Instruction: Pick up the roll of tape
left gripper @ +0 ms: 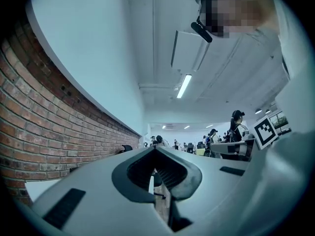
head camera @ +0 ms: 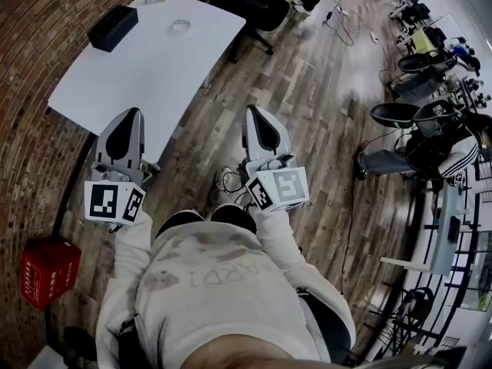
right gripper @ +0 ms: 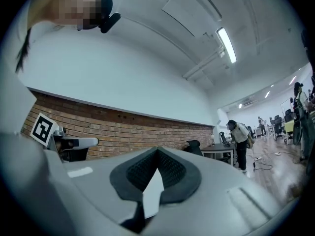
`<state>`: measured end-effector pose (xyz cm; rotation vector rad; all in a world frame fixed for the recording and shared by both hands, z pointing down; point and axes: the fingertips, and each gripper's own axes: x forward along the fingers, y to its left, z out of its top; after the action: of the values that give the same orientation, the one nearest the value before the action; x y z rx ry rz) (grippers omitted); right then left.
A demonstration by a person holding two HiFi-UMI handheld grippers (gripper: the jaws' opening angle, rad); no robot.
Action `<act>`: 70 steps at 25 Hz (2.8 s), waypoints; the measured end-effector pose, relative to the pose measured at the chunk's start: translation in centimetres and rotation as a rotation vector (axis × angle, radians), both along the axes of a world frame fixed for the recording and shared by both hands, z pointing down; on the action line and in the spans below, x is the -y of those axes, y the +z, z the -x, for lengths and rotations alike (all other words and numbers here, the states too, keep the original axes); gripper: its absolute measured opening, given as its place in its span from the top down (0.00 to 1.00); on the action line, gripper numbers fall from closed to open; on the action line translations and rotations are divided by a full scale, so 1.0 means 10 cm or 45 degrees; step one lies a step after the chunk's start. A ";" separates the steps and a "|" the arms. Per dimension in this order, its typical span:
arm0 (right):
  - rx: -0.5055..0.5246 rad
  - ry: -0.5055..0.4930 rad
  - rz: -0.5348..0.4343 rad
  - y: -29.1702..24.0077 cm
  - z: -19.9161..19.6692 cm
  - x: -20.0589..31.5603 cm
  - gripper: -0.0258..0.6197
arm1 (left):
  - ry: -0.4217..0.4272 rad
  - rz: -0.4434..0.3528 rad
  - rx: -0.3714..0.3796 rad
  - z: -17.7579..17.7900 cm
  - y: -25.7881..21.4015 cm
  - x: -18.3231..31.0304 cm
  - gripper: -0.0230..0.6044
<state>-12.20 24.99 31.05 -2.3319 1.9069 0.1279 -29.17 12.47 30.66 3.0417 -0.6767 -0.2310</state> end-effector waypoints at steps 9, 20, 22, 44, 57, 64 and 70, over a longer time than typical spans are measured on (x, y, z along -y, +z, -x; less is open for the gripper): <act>-0.011 -0.040 0.002 -0.05 -0.45 0.50 0.94 | -0.030 -0.001 0.009 -0.44 0.01 0.39 0.96; -0.046 -0.146 0.002 -0.18 -1.29 1.22 0.94 | -0.123 -0.020 -0.022 -1.24 -0.13 0.95 0.96; -0.048 -0.174 0.003 -0.12 -1.45 1.30 0.94 | -0.141 -0.020 -0.022 -1.38 -0.12 1.00 0.96; 0.029 -0.321 -0.006 0.12 -2.61 1.82 0.94 | -0.254 -0.047 0.029 -2.52 -0.05 1.30 0.96; 0.024 -0.342 0.033 0.22 -3.07 2.75 0.94 | -0.267 -0.036 0.033 -2.99 0.02 2.19 0.96; 0.033 -0.378 0.066 0.23 -3.21 3.48 0.94 | -0.295 -0.034 0.039 -3.12 0.02 2.77 0.96; 0.086 -0.410 0.180 0.41 -3.26 4.06 0.94 | -0.308 -0.016 0.066 -3.15 0.10 3.14 0.96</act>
<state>20.40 -15.59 35.11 -2.0412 2.2900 -0.1188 2.28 -18.89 31.64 2.9819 -1.0509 -0.1604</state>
